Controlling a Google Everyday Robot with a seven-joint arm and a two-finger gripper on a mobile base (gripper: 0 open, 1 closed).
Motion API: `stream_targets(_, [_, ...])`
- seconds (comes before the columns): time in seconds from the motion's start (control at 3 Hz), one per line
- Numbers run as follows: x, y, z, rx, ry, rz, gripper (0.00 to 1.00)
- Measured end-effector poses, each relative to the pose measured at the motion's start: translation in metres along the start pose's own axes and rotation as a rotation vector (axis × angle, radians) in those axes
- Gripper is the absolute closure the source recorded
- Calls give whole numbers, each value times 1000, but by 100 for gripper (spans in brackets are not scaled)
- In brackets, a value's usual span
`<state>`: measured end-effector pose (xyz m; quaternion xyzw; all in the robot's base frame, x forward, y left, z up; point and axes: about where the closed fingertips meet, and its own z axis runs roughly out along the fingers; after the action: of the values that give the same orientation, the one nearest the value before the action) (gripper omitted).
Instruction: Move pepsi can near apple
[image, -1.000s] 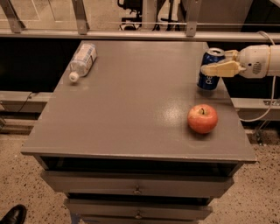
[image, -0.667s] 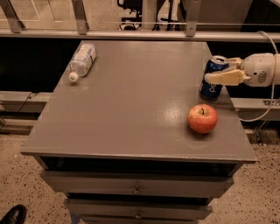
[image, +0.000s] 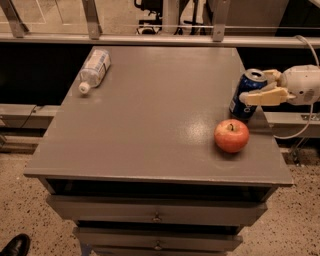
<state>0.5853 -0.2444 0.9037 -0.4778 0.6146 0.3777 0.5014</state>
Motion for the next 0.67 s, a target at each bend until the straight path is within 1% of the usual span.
stream_targets(0.33, [-2,10,2,-56,-5,-28,26])
stream_targets(0.67, [0,13,8,-85,5,-29,3])
